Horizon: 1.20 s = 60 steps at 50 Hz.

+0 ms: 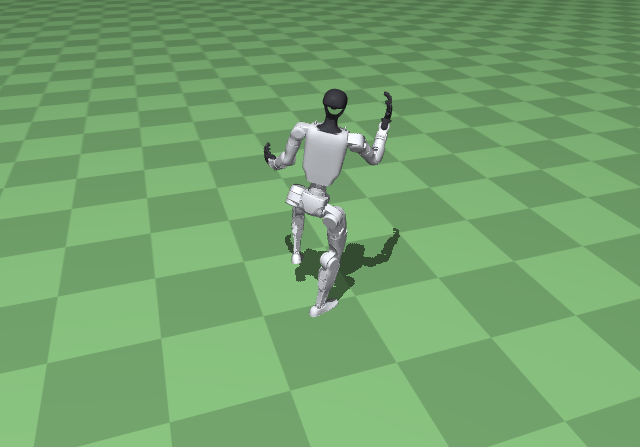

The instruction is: Kungfu

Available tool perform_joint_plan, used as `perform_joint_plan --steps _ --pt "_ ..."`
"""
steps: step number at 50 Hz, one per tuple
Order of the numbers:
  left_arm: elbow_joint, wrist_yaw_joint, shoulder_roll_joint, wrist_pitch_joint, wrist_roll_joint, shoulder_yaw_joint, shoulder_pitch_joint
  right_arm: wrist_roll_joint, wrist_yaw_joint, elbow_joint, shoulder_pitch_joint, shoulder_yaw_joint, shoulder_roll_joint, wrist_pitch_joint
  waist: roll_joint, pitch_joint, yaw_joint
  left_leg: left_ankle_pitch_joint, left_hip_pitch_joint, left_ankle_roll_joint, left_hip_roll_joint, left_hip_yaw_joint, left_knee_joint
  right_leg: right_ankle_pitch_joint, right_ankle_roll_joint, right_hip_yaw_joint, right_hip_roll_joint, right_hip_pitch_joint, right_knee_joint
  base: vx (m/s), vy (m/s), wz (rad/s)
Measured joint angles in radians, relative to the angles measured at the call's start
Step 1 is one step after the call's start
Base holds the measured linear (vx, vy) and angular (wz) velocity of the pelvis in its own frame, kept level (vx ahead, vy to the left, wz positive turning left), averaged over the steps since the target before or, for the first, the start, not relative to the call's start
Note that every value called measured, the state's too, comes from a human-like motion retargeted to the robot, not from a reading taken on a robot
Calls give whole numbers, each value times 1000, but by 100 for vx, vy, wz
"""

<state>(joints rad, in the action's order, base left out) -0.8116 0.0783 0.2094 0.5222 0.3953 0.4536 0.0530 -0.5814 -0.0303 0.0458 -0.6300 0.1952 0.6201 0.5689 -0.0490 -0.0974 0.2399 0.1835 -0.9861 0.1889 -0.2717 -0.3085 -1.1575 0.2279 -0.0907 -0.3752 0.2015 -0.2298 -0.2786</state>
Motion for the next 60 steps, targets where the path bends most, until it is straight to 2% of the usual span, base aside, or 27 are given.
perform_joint_plan --steps 5,7,10,12,14,16,17,18,20,22,25,28,29,33,37,40,43,45,47,50,52,53,55,57,58,60 --pt "94 -31 71 -29 62 39 119 -85 -220 235 -69 -94 -116 -100 25 28 117 60 108 16 -10 30 361 28 35 -78 -56 144 63 51 3 125" --pt "113 -32 118 -56 87 37 191 -61 -273 341 -117 -125 -148 -109 34 35 160 49 168 5 -6 48 518 38 54 -107 -86 207 97 64 1 129" --pt "133 -46 198 -97 112 10 308 4 -304 523 -211 -169 -192 -89 37 41 213 -2 259 -26 -23 33 698 53 86 -163 -124 295 145 63 -10 132" --pt "132 -68 251 -112 115 -19 391 44 -300 657 -284 -189 -226 -71 26 40 231 -68 309 -86 -41 -47 751 59 113 -202 -137 342 167 93 -6 134" --pt "123 -91 303 -124 112 -51 467 52 -279 765 -343 -215 -254 -86 5 28 245 -98 360 -130 -44 -131 770 67 147 -231 -136 372 171 90 -9 124" --pt "97 -121 355 -136 100 -87 551 31 -274 848 -408 -242 -270 -112 -16 17 247 -102 398 -146 -21 -133 759 66 196 -252 -128 396 163 100 -11 113" --pt "82 -131 380 -143 92 -101 590 20 -279 875 -438 -253 -274 -122 -31 15 249 -120 407 -173 0 -138 753 54 229 -261 -115 405 156 114 -12 91" --pt "73 -129 400 -148 85 -107 616 16 -285 886 -455 -262 -277 -129 -52 13 256 -136 403 -229 27 -175 762 25 269 -266 -91 412 149 103 -16 101" --pt "40 -92 432 -149 41 -84 678 46 -303 880 -475 -239 -301 -132 -90 -2 217 -205 338 -228 140 28 725 -72 333 -297 -65 407 112 91 -20 145" --pt "4 -75 424 -133 17 -65 731 100 -293 880 -497 -236 -319 -98 -81 9 198 -216 321 -234 80 -79 680 -202 352 -258 -69 386 58 71 -21 136" --pt "-35 -109 408 -78 48 -93 785 133 -232 891 -512 -233 -319 -74 -49 16 194 -268 374 -239 130 -18 701 -354 352 -147 -96 369 -29 56 -13 110" --pt "-44 -145 439 -37 74 -133 827 72 -216 867 -518 -223 -322 -55 17 -9 192 -249 347 -187 36 95 707 -319 352 20 -288 269 -178 62 -47 56" --pt "-47 -145 446 -39 66 -138 844 53 -218 860 -520 -221 -323 -56 38 -12 184 -249 346 -177 21 126 708 -305 352 34 -323 252 -244 44 -38 63" --pt "-66 -125 461 -61 41 -179 913 18 -197 845 -509 -207 -322 -67 111 -46 115 -274 387 -169 38 246 734 -294 352 5 -369 220 -500 55 -3 129" --pt "-82 -122 444 -81 21 -230 958 33 -172 820 -471 -201 -298 -74 115 -52 89 -289 446 -125 55 294 734 -273 352 43 -411 179 -671 52 -13 92" --pt "-95 -124 405 -95 -22 -249 939 106 -195 794 -398 -195 -280 -51 101 -57 51 -317 492 -154 118 312 714 -226 352 105 -412 164 -662 51 8 110" --pt "-104 -108 333 -137 -47 -262 860 268 -206 801 -274 -163 -274 6 63 -57 -26 -331 595 -256 268 329 769 -135 352 174 -320 144 -563 48 30 149" --pt "-105 -72 270 -175 -65 -252 788 411 -180 825 -179 -129 -276 22 23 -39 -57 -316 667 -298 353 327 820 -93 307 217 -252 103 -455 37 12 96" --pt "-129 -15 183 -217 -110 -212 705 576 -116 864 -70 -94 -299 -1 -9 -17 -92 -309 719 -325 416 331 847 -99 248 253 -202 44 -277 27 -3 68" --pt "-251 9 6 -294 -184 -172 586 829 -16 969 104 -53 -350 -62 -33 35 -188 -289 831 -346 503 376 905 -179 187 218 -116 -15 32 22 1 108" --pt "-419 48 -126 -361 -190 -165 528 988 40 1094 234 -23 -382 -136 -40 69 -263 -284 902 -346 529 397 931 -308 215 150 -67 -64 183 23 4 113" --pt "-510 116 -176 -384 -161 -186 497 1065 68 1178 297 -9 -395 -197 -35 84 -293 -282 937 -347 527 398 946 -367 232 143 -67 -100 245 21 0 100" --pt "-622 292 -237 -444 -2 -326 419 1218 123 1399 393 36 -419 -386 8 99 -385 -276 974 -331 482 437 967 -304 232 146 -80 -199 325 13 -7 103" --pt "-642 358 -299 -460 160 -483 355 1299 117 1651 449 60 -406 -633 20 123 -446 -273 977 -326 470 450 971 -215 174 219 -90 -332 278 -3 -14 79" --pt "-641 345 -346 -443 218 -543 340 1342 43 1653 531 77 -402 -770 21 156 -474 -273 989 -330 473 465 971 -276 165 227 -78 -374 249 -15 -8 99" --pt "-646 312 -438 -413 305 -646 324 1410 -97 1654 712 109 -405 -949 36 218 -526 -274 1013 -337 470 504 969 -377 163 213 -55 -416 209 -17 0 116"
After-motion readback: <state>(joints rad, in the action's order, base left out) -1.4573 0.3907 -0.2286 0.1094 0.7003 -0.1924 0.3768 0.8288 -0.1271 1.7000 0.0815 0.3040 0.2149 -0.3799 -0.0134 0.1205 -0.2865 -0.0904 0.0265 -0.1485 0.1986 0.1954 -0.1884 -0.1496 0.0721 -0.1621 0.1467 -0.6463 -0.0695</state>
